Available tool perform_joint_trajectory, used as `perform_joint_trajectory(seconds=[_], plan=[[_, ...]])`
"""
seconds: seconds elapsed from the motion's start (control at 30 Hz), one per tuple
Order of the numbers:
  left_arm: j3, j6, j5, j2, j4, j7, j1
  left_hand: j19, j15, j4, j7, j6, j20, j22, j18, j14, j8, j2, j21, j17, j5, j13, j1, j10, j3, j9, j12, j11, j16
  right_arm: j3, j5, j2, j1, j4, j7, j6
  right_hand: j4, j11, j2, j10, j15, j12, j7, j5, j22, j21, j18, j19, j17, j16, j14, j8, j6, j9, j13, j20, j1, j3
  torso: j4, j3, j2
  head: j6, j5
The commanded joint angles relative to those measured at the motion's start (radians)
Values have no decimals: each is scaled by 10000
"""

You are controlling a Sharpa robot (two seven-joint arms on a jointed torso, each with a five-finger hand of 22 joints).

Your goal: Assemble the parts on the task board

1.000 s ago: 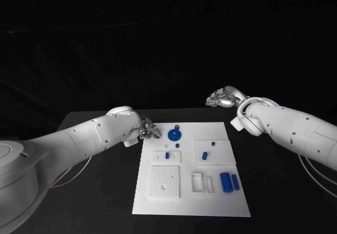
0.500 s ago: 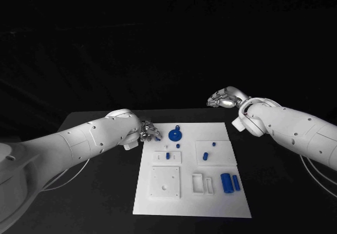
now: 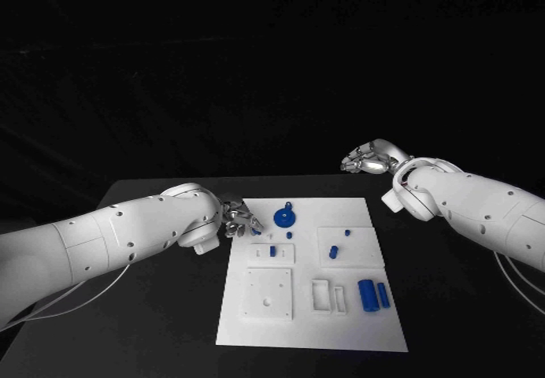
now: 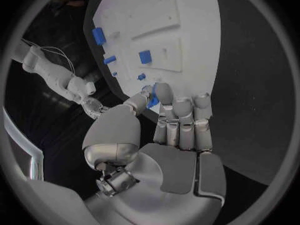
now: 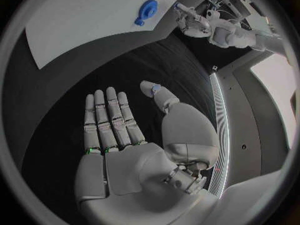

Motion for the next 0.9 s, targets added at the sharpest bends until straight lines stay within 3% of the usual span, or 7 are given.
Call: perform_joint_trajectory(seconds=[0.03, 0.27, 0.43, 0.53, 0.67, 0.9], plan=[[-4, -411, 69, -125, 342, -258, 5, 108, -381, -85, -166, 338, -1119, 20, 9, 442, 410, -6, 51, 22, 69, 21, -82, 268, 149, 337, 2, -166, 68, 1, 1, -27, 3, 20, 11, 61, 12, 33, -29, 15, 2, -47, 8, 5, 15, -43, -70, -57, -11, 49, -50, -3, -64, -9, -14, -13, -51, -35, 5, -10, 11, -33, 9], [-68, -773, -875, -378, 923, -289, -11, 248, -446, -80, -237, 476, -1165, 61, 39, 575, 569, -56, 131, 76, 109, 83, -136, 397, 201, 384, 67, -234, 164, 1, 0, -48, 3, 53, 8, 47, 6, 32, -29, 14, 1, -51, 6, 19, 20, -49, -65, -59, -21, 57, -55, -2, -67, -12, -14, -17, -39, -29, -48, 2, 17, -37, 15], [-108, -938, -1167, -467, 1229, -340, -40, 371, -512, -68, -308, 608, -1202, 130, 72, 684, 809, -119, 234, 172, 471, 240, -236, 474, 264, 444, 264, -295, 339, 1, 0, -68, 3, 59, 5, 36, 1, 33, -37, 12, 2, -54, 7, 23, 22, -53, -64, -61, -28, 60, -58, -3, -70, -14, -15, -18, -34, -28, -41, 3, 18, -78, 25], [-225, -897, -1420, -550, 1459, -387, -57, 421, -540, -100, -339, 640, -1217, 176, 93, 722, 915, -122, 298, 228, 589, 332, -270, 486, 283, 462, 390, -326, 453, 1, 0, -67, 3, 70, 7, 39, -1, 33, -39, 11, 3, -56, 7, 25, 24, -55, -64, -61, -31, 62, -60, -3, -71, -15, -15, -18, -31, -28, -37, 2, 13, -113, 11], [-257, -850, -2137, -694, 1776, -512, -112, 469, -567, -144, -381, 699, -1229, 236, 120, 760, 1057, -103, 377, 301, 665, 448, -324, 502, 289, 485, 563, -366, 610, 1, -5, -72, 3, 95, 12, 36, -3, 33, -40, 10, 3, -58, 7, 27, 25, -57, -63, -61, -35, 65, -62, -2, -72, -16, -15, -19, -26, -26, -39, 0, 15, -156, 29], [-363, -826, -2273, -775, 1920, -612, -182, 534, -618, -173, -436, 750, -1243, 315, 172, 786, 1263, -78, 497, 398, 745, 616, -392, 496, 321, 509, 826, -425, 838, 1, -5, -85, 3, 116, 12, 27, -6, 34, -42, 9, 4, -60, 7, 30, 28, -61, -63, -62, -40, 69, -64, -1, -74, -17, -15, -18, -22, -25, -37, 4, 11, -220, 36]])
